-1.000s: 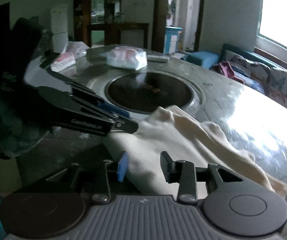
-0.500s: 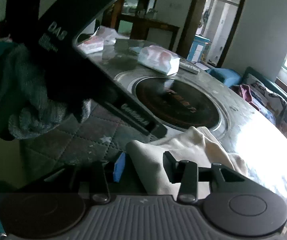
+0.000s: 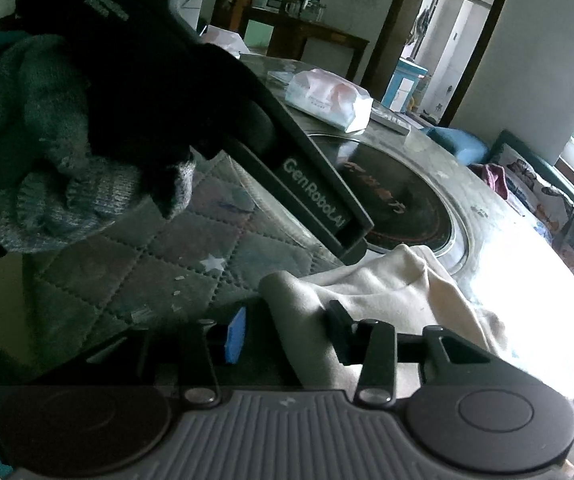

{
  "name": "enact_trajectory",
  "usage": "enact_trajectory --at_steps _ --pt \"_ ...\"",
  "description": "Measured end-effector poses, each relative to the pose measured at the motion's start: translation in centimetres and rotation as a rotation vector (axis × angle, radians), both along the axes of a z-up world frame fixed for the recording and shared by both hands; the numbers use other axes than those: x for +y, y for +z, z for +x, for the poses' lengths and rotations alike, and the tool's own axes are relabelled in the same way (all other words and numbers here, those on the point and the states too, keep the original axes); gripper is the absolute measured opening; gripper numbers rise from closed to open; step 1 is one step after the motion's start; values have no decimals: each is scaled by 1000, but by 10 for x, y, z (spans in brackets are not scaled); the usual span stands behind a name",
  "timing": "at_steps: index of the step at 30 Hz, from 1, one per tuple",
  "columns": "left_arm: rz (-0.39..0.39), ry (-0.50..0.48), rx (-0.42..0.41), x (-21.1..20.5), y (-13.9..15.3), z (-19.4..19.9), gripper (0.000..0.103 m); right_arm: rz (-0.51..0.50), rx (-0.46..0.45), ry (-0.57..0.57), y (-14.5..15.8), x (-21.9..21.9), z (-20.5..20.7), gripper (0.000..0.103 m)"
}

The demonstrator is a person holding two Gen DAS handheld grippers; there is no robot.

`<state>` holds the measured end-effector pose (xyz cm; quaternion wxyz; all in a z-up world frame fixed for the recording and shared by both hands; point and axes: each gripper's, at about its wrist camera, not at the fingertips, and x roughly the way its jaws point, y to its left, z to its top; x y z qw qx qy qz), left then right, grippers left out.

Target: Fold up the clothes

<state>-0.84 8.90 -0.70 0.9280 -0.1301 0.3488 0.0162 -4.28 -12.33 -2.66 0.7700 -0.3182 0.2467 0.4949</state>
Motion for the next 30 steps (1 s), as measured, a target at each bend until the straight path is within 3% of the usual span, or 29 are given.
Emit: enact_trajectory --at_steps 6,11,15,26,30 --pt "-49 2 5 -1 0 1 56 35 52 -39 3 -3 15 22" --pt "-111 15 5 1 2 3 59 115 172 -98 8 -13 34 17" --pt "-192 39 13 6 2 6 59 180 256 -134 15 -26 48 16" --pt "-416 86 55 11 -5 20 59 301 339 -167 32 -51 62 15" --pt "-466 94 80 8 -11 27 58 336 359 -170 37 -59 65 14"
